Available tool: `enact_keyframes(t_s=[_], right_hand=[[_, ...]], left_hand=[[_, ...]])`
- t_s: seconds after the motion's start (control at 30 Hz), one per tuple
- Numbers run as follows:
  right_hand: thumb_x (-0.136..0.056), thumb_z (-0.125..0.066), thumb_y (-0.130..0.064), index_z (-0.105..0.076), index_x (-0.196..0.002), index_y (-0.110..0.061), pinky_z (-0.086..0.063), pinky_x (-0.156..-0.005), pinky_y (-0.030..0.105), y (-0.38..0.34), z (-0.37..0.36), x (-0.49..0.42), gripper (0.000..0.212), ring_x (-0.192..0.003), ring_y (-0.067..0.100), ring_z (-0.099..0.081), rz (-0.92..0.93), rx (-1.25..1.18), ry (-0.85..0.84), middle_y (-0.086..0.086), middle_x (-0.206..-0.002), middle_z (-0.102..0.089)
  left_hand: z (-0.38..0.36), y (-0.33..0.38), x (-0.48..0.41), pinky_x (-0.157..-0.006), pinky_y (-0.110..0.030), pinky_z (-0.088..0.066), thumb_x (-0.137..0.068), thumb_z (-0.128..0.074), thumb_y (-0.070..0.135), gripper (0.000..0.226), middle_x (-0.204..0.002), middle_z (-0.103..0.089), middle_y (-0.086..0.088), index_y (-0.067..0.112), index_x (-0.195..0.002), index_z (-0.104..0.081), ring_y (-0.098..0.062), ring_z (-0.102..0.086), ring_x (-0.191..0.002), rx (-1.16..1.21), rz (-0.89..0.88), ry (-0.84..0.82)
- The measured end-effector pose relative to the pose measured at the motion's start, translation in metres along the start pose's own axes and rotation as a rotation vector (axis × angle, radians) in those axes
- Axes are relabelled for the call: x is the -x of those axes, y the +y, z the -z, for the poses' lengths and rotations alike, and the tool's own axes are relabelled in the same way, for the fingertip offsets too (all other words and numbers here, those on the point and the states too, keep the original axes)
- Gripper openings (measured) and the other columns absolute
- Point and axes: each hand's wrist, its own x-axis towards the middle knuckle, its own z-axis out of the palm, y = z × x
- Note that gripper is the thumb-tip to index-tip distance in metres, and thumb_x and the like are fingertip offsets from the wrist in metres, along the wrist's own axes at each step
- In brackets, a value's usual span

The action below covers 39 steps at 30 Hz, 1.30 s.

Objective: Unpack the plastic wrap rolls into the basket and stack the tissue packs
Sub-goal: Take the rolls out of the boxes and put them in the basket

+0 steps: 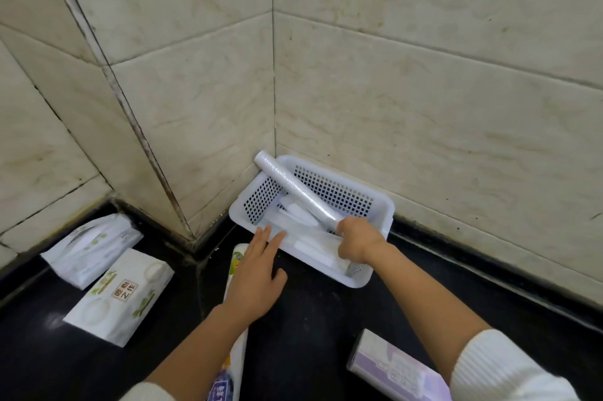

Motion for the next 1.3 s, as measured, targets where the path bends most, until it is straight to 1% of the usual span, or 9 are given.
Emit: enact_keyframes(t_s=[0.13,0.23,0.33,0.43,0.53,0.67,0.97,1.17,1.3], right_hand=[[-0.082,-0.064,-0.009,-0.056,-0.13,-0.014,-0.052,-0.087,0.034,-0.013,0.013,0.017,0.048,-0.108,0.026,-0.06,0.116,-0.148,0.105,0.006,-0.125,-0.059],[-0.08,-0.067,-0.011,-0.065,-0.114,-0.013,-0.043,-0.076,0.022,-0.037,0.001,0.037,0.034,-0.095,0.018,-0.061,0.176,-0.4,0.231,-0.001,-0.104,-0.062],[-0.08,-0.067,-0.01,-0.067,-0.092,-0.011,-0.041,-0.068,0.018,-0.069,-0.043,0.055,0.013,-0.084,0.014,-0.06,0.232,-0.556,0.138,-0.001,-0.091,-0.066],[-0.084,-0.063,-0.013,-0.071,-0.102,-0.011,-0.046,-0.079,0.022,-0.098,-0.098,0.065,0.02,-0.095,0.021,-0.065,0.272,-0.485,0.023,0.008,-0.102,-0.071],[-0.092,-0.051,-0.017,-0.057,-0.133,-0.019,-0.043,-0.098,0.035,-0.12,-0.14,0.072,0.042,-0.117,0.032,-0.051,0.322,-0.33,0.014,0.014,-0.129,-0.055],[-0.096,-0.039,-0.033,-0.042,-0.14,-0.04,-0.027,-0.104,0.051,-0.127,-0.163,0.077,0.046,-0.133,0.031,-0.024,0.363,0.011,0.039,0.007,-0.151,-0.028],[-0.086,-0.053,-0.054,-0.06,-0.119,-0.021,-0.038,-0.097,0.039,-0.076,-0.16,0.1,0.047,-0.116,0.021,-0.042,0.13,-0.08,0.258,0.0,-0.123,-0.05],[-0.085,-0.061,-0.044,-0.041,-0.138,-0.024,-0.048,-0.095,0.041,-0.065,-0.159,0.106,0.06,-0.115,0.021,-0.048,0.079,-0.344,0.189,0.002,-0.124,-0.046],[-0.09,-0.053,-0.036,-0.047,-0.136,-0.028,-0.04,-0.097,0.037,-0.061,-0.157,0.104,0.047,-0.118,0.02,-0.042,0.224,-0.138,0.222,0.0,-0.131,-0.043]], left_hand=[[0.034,-0.012,0.015,-0.112,-0.027,-0.024,-0.09,-0.059,0.013,0.057,-0.154,-0.031,0.002,0.023,-0.142,-0.04,-0.013,-0.025,-0.142,0.145,0.115,0.291],[0.047,-0.033,0.045,-0.103,-0.033,-0.039,-0.088,-0.06,0.012,0.045,-0.133,-0.051,-0.002,0.023,-0.131,-0.051,-0.016,-0.047,-0.122,0.241,0.314,0.407],[0.037,-0.052,0.091,-0.096,-0.033,-0.044,-0.088,-0.06,0.01,0.041,-0.124,-0.059,-0.01,0.017,-0.129,-0.056,-0.021,-0.056,-0.111,0.341,0.533,0.294],[0.014,-0.063,0.136,-0.093,-0.033,-0.049,-0.089,-0.062,0.013,0.036,-0.119,-0.064,-0.012,0.012,-0.125,-0.06,-0.02,-0.063,-0.102,0.465,0.642,0.138],[-0.002,-0.061,0.165,-0.09,-0.041,-0.055,-0.09,-0.063,0.023,0.025,-0.107,-0.069,-0.01,0.015,-0.113,-0.067,-0.018,-0.069,-0.093,0.587,0.657,0.028],[-0.004,-0.051,0.184,-0.079,-0.021,-0.055,-0.091,-0.059,0.018,0.027,-0.096,-0.075,0.006,0.027,-0.116,-0.067,-0.006,-0.071,-0.087,0.672,0.55,-0.03],[-0.012,-0.029,0.182,-0.097,-0.027,-0.051,-0.093,-0.056,0.02,0.043,-0.125,-0.063,0.003,0.031,-0.134,-0.053,-0.006,-0.06,-0.109,0.572,0.455,-0.138],[-0.026,-0.015,0.174,-0.074,-0.012,-0.043,-0.085,-0.065,0.031,0.064,-0.125,-0.06,0.0,0.03,-0.142,-0.038,-0.005,-0.055,-0.101,0.5,0.491,-0.137],[-0.024,-0.015,0.169,-0.072,-0.017,-0.046,-0.085,-0.063,0.022,0.058,-0.113,-0.066,-0.003,0.02,-0.139,-0.044,-0.01,-0.062,-0.094,0.464,0.541,-0.092]])
